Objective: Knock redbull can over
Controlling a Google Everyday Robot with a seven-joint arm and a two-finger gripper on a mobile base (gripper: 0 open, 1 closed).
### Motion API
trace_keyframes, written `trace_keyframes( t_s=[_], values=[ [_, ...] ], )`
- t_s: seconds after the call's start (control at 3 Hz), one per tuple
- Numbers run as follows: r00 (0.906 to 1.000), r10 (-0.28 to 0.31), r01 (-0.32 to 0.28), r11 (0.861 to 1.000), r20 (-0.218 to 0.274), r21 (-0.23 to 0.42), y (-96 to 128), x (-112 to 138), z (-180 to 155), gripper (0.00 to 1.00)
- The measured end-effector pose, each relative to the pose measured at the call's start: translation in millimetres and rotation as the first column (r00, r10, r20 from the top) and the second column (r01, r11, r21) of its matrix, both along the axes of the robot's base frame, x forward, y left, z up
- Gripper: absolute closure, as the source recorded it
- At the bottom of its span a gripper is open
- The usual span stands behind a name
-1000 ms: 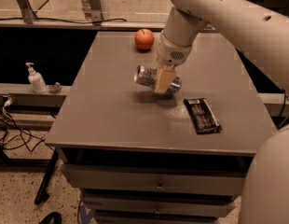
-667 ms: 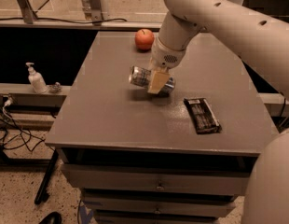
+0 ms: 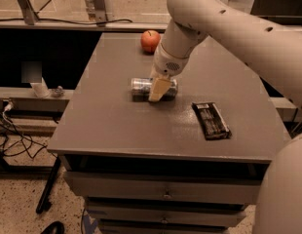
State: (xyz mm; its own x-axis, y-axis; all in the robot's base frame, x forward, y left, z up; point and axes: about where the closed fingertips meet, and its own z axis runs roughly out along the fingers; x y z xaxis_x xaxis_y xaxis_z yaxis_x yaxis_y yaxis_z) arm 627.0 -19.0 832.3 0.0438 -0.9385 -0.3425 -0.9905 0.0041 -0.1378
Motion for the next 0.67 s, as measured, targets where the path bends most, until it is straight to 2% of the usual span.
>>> trace_keyframes(
  t_s=[0.33,0.67],
  values=[
    [1.0000,-0.005,0.005,1.000,-0.004,0.009,1.9,-0.2,-1.1,0.00],
    [1.0000,-0.005,0.005,1.000,-0.005,0.010,2.1,-0.1,-1.0,0.00]
  ],
)
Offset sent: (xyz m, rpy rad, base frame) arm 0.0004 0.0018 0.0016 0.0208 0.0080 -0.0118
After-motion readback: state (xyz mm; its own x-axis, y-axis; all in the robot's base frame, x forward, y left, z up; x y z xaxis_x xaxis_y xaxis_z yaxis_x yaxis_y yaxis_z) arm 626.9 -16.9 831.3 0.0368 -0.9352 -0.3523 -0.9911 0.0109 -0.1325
